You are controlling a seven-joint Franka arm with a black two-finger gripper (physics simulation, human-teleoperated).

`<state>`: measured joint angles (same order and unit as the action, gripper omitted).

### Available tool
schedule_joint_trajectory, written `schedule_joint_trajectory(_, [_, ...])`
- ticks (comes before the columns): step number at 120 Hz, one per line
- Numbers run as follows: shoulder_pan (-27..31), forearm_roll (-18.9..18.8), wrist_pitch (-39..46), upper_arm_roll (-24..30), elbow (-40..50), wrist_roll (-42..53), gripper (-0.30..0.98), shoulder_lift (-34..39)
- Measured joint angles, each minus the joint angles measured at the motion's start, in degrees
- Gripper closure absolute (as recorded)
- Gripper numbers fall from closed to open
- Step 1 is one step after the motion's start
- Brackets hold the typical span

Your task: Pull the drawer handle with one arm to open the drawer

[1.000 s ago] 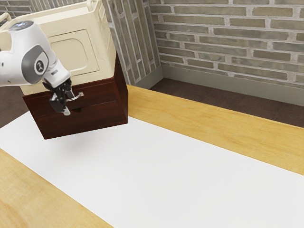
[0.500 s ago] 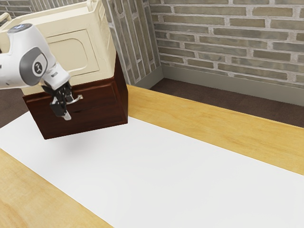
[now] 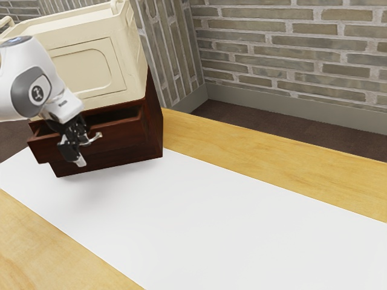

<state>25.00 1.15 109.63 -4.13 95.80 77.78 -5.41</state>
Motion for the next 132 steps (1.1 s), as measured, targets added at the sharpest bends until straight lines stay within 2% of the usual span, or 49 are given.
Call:
schedule_joint_trajectory(69, [-0.37,-0.96,0.37,1.27,10.66,-3.14,0.19,10.61])
schedule_joint_trajectory(98, [0.44,-1.16,0.6,3.8,14.69,-4.31,0.17,15.64])
schedule_joint_trajectory(132, [-0.08,-1.17,-1.62,7.57,13.38,-6.98,0.07,22.47])
